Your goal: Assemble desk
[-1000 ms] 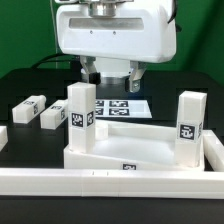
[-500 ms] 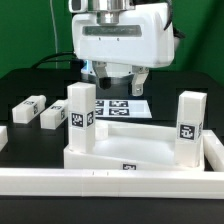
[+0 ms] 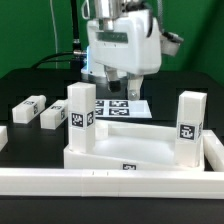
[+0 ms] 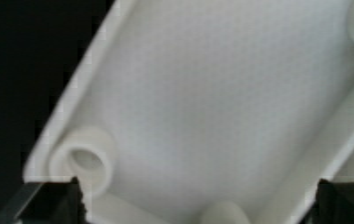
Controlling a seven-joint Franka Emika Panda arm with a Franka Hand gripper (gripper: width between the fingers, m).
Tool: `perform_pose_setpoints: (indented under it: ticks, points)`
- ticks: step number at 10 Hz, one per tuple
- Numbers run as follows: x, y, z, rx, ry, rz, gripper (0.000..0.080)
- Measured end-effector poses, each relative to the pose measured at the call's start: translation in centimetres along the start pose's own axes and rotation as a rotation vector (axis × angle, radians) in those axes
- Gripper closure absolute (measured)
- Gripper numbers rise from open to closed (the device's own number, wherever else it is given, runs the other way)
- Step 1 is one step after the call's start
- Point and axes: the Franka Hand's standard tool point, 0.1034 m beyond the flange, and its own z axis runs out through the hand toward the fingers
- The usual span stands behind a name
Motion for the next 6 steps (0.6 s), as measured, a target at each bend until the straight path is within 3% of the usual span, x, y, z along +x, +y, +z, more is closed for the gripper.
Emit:
perform_pose_setpoints:
  ticks: [6]
  points:
    - [-1.05, 0.37, 0.74, 0.007, -0.050, 0.419, 0.0150]
